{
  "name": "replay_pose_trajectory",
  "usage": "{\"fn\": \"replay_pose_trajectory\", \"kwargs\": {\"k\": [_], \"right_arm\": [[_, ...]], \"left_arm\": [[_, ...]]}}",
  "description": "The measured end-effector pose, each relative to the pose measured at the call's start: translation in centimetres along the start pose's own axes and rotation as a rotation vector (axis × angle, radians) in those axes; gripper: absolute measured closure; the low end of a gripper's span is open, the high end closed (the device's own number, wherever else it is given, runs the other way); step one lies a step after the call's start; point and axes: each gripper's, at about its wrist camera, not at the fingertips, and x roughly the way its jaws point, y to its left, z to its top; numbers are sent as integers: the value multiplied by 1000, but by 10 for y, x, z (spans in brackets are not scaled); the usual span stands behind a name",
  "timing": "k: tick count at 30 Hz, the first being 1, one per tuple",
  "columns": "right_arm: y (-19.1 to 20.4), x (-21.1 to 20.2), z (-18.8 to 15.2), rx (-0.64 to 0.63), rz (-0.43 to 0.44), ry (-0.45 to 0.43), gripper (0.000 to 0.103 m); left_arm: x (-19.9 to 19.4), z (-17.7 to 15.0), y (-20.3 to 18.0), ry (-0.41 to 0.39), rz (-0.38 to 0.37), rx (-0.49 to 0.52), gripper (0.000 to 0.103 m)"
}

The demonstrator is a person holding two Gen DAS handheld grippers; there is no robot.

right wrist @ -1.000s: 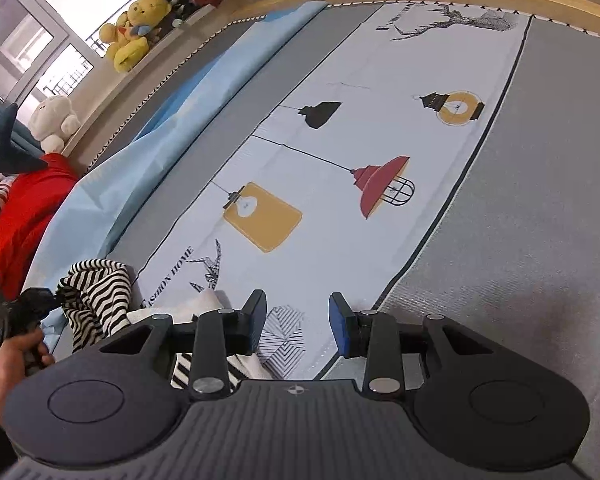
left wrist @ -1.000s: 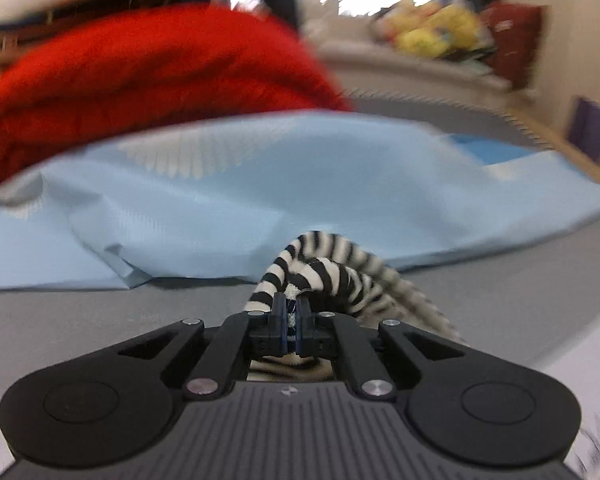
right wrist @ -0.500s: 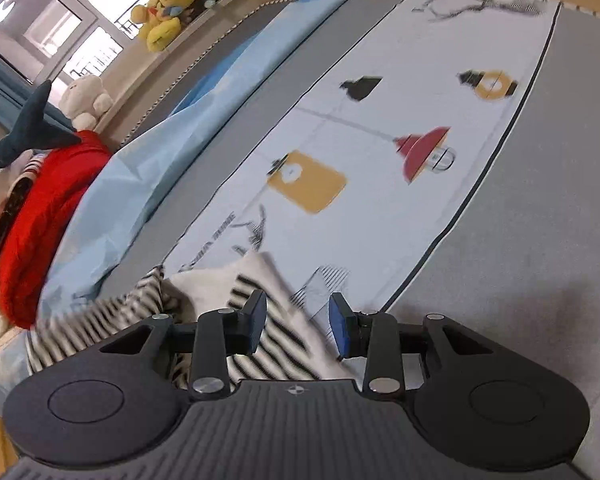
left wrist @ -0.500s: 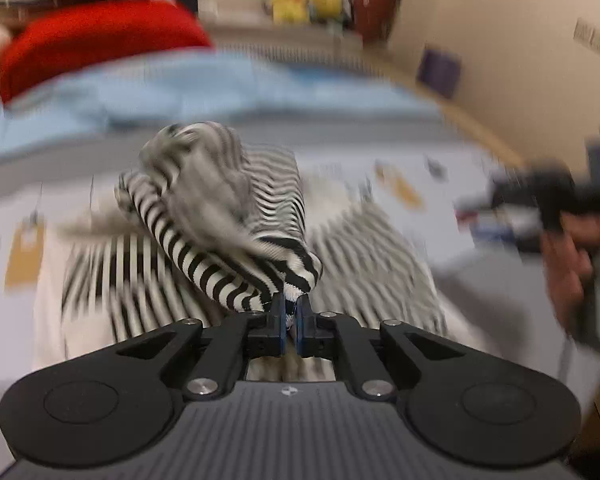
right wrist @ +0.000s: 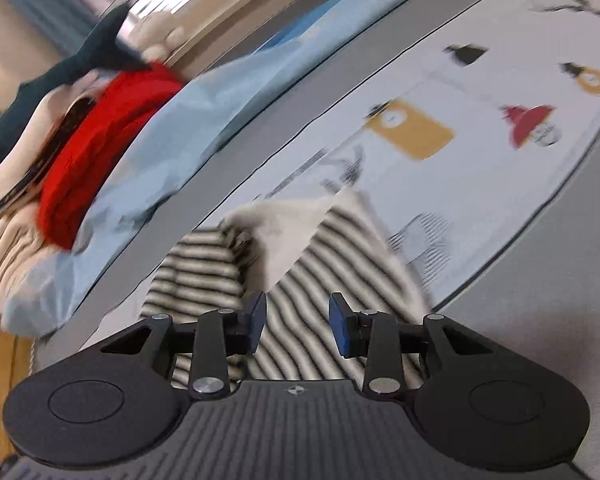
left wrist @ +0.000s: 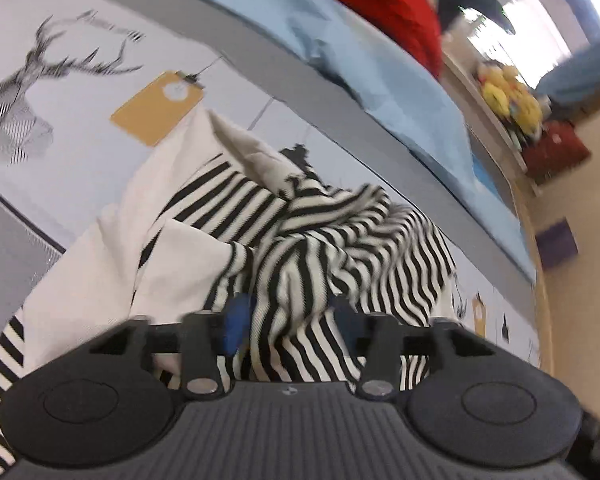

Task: Fold small clothes

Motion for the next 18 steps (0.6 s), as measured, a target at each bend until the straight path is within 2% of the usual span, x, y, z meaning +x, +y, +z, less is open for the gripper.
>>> {"fn": "replay_pose_trajectory", "kwargs": {"k": [1, 7, 10, 13, 18], "right_arm": [[4, 4, -1, -8, 18, 19, 65], [25, 32, -19, -51, 106, 163, 59], [31, 45, -29, -37, 124, 225, 59], [37, 56, -35, -44, 117, 243, 57], [45, 75, -46, -25, 112, 278, 56]], "left_arm": [[6, 2, 2, 16, 2, -12, 37], [22, 0, 6, 55, 12, 25, 37], [24, -1, 10, 49, 19, 32, 41], [24, -1, 12, 62, 3, 21, 48], [30, -7, 8, 99, -2, 50, 50]]}}
